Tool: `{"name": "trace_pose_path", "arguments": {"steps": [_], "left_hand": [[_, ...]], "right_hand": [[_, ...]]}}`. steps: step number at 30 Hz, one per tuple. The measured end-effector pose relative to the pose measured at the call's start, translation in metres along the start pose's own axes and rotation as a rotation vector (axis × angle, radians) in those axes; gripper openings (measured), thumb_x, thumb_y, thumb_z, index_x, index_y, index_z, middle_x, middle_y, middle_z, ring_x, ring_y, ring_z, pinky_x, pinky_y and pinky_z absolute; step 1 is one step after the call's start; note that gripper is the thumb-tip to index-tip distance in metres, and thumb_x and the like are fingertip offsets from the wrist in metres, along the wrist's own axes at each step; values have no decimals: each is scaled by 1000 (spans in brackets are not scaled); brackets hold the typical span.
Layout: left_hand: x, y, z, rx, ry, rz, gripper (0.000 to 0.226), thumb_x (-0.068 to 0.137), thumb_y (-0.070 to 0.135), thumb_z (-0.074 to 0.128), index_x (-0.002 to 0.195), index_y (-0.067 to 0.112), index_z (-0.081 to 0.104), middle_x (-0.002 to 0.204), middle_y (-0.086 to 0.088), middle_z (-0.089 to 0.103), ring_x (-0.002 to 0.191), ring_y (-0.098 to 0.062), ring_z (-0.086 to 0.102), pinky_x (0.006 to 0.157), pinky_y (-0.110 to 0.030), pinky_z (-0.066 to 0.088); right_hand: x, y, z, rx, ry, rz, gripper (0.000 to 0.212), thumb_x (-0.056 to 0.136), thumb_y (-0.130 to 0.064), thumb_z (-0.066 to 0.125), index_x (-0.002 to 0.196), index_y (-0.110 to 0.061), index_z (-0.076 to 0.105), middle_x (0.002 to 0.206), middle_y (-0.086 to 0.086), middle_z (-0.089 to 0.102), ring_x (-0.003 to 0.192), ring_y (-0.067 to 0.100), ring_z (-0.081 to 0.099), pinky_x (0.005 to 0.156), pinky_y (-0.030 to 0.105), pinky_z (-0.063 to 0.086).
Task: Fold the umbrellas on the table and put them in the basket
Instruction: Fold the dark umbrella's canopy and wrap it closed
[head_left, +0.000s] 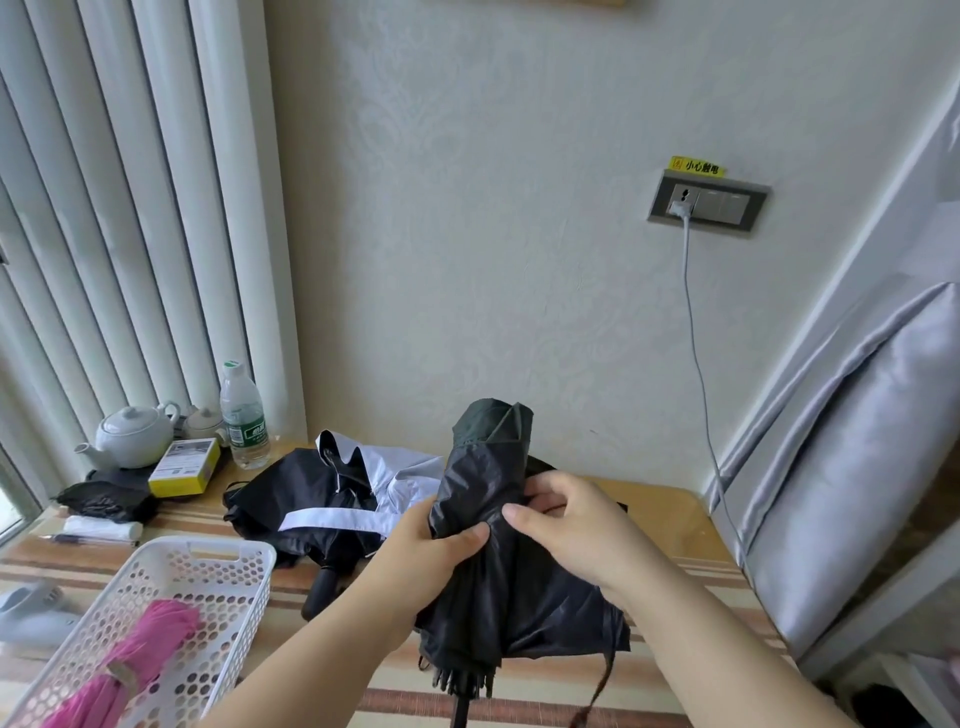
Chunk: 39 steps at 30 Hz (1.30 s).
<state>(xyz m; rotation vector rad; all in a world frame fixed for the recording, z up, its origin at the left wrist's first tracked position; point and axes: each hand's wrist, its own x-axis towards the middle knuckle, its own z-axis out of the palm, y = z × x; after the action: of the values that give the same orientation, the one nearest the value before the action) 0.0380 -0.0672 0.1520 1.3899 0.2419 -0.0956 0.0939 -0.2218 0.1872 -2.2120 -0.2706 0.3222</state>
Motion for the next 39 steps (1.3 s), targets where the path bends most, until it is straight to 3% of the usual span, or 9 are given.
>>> {"name": "trace_pose_path", "arguments": {"steps": [5, 8, 12, 16, 20, 29, 32, 35, 39], "left_hand": [[-4, 1, 1, 25, -71, -19, 15, 93, 17, 59, 107, 17, 66, 99, -4, 74, 95, -19, 70, 91, -39, 52], [-5, 3, -2, -3, -110, -91, 24, 93, 4, 51, 107, 17, 65, 99, -8, 74, 96, -23, 69, 91, -38, 52], [-1, 4, -9, 31, -113, -132, 30, 92, 1, 48, 110, 20, 64, 100, -6, 73, 98, -22, 68, 89, -35, 52], [-3, 1, -12, 14, -97, -137, 38, 87, -7, 42, 111, 14, 62, 101, -14, 72, 99, -28, 67, 86, -37, 52], [-6, -6, -15, 68, -79, -55, 39, 89, -9, 47, 109, 19, 64, 102, -8, 72, 103, -24, 66, 98, -43, 48], [4, -13, -16, 240, 54, 247, 22, 89, 0, 60, 96, 19, 68, 91, 1, 74, 95, -19, 68, 82, -31, 55], [9, -21, -16, 375, 215, 377, 62, 75, 19, 74, 125, 46, 49, 113, 7, 61, 109, -13, 58, 85, -31, 52], [14, -23, -22, 766, 521, 646, 130, 52, 13, 92, 152, 20, 8, 134, -15, 35, 123, -29, 38, 96, -36, 39], [11, -11, -24, 1207, 671, 1053, 129, 41, 23, 95, 143, 25, 17, 140, -18, 26, 132, -44, 24, 100, -66, 32]], "right_hand": [[-2, 2, 19, 146, -51, 60, 25, 80, -44, 73, 97, -28, 67, 93, -10, 71, 91, 8, 67, 90, 38, 55], [-1, 5, 26, 290, -57, 40, 37, 67, -48, 78, 97, -29, 69, 94, -9, 74, 93, 10, 69, 90, 41, 55], [2, 9, 35, 407, 1, 9, 23, 74, -21, 82, 94, -21, 72, 91, -4, 76, 90, 13, 71, 87, 36, 56], [-1, 5, 45, 375, 98, -17, 22, 71, -25, 84, 88, -24, 70, 84, -7, 75, 82, 8, 70, 80, 33, 57], [-4, 3, 51, 338, 139, -63, 24, 69, -22, 84, 86, -27, 68, 82, -11, 74, 78, 1, 68, 74, 24, 55], [-3, 1, 58, 186, 252, -171, 13, 71, -23, 74, 80, -17, 68, 76, -1, 69, 72, 10, 65, 59, 18, 48], [-6, -5, 55, 113, 270, -233, 7, 74, -18, 70, 77, -20, 64, 71, -5, 64, 67, 5, 60, 55, 11, 41], [-9, -8, 52, -10, 255, -289, 25, 76, -13, 66, 66, -27, 47, 62, -8, 52, 57, 4, 49, 52, 12, 37], [-4, -6, 45, -148, 163, -253, 9, 81, -19, 61, 88, -21, 56, 78, -6, 62, 68, 8, 56, 55, 16, 40]]}}
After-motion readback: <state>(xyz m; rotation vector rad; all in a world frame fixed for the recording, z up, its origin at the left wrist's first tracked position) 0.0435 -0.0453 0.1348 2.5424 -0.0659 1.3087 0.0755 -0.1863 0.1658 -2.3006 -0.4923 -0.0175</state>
